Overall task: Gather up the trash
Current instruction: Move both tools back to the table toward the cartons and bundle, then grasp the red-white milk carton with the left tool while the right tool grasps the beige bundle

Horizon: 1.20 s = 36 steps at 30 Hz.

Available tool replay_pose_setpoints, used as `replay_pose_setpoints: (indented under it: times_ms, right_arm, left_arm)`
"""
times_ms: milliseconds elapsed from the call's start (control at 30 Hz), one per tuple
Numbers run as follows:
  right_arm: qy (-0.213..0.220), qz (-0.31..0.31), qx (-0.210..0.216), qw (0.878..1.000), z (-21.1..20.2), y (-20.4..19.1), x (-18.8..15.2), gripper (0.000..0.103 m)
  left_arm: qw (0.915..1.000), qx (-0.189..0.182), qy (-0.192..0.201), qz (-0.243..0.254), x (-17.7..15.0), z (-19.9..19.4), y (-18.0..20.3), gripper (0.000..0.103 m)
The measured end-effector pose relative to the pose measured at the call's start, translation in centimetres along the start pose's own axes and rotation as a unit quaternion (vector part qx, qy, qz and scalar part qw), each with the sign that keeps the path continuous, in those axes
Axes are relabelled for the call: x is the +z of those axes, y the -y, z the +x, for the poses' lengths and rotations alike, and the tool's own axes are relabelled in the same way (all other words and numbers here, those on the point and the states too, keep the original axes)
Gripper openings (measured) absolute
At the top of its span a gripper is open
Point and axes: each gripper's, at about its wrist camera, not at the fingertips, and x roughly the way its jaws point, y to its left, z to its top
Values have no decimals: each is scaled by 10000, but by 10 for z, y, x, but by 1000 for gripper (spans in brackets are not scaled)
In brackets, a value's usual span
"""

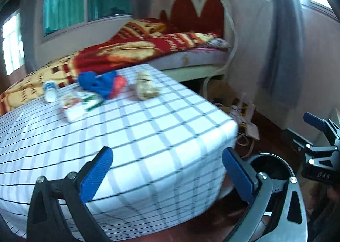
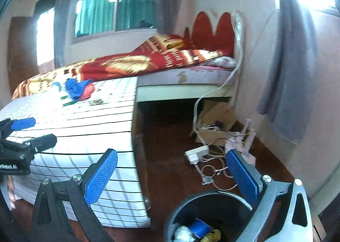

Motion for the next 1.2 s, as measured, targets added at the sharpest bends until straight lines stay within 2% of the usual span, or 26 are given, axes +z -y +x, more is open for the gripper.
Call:
replay_pose_setpoints:
  times_ms: [133,333,400,467,600,667,833,1067,1200]
  right_arm:
    - [-22,-130,245,9996,10,-29,21,103]
    - [-185,-286,743,9967,51,-77,73,103]
    - [-200,-357,960,9945,70,-96,91,103]
    - [-279,-496,989,9935,88,-111,102,102]
    - [-587,-678,1153,9893,135,-140,122,92]
    - [-747,-726,1188,9874,153,-148,127,85]
    - [-1184,-874,1186,9820,201,-165,136,78]
    - [-1506,-788,1245,9775,239,-170,140,78]
    - [-1551,-763,1230,9772,247,-171,139,78]
  left_arm:
    - [9992,390,-57,-74,3,-2,-41,103]
    - [9951,902,-182,-367,23,11,-106,103]
    - [9938,995,-209,-460,28,20,-122,103]
    - [9925,1040,-321,-556,35,34,-138,101]
    - [9916,934,-383,-807,47,61,-164,96]
    - [9910,926,-418,-871,50,73,-169,95]
    - [9896,827,-761,-899,59,108,-178,92]
    - [9825,1022,-1265,-911,66,141,-197,91]
    - [9770,1329,-1264,-1091,61,138,-225,91]
